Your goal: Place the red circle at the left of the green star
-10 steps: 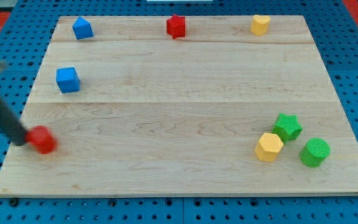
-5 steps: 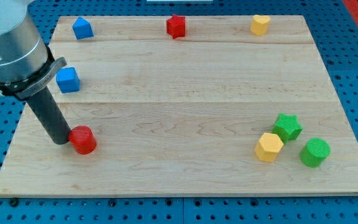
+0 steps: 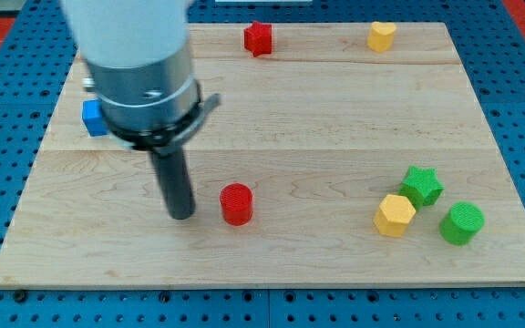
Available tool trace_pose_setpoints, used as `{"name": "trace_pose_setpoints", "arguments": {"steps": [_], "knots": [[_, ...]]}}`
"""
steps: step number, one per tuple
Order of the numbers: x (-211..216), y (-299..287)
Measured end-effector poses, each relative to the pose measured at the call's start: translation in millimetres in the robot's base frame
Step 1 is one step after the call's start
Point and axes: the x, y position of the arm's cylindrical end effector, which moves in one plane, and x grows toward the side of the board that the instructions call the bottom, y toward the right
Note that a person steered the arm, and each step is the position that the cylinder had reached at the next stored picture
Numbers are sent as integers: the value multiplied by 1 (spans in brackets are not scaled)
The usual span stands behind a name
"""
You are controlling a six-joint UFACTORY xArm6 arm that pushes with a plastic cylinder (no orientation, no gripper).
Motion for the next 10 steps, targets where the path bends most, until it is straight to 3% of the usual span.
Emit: {"name": "trace_pose_setpoints", "arguments": {"steps": [1, 2, 5, 6, 7, 8, 9, 10], "knots": [[-12, 43], [-19, 144], [-15, 30], [-8, 128], [28, 128], [23, 181], [19, 191], [18, 160]]}}
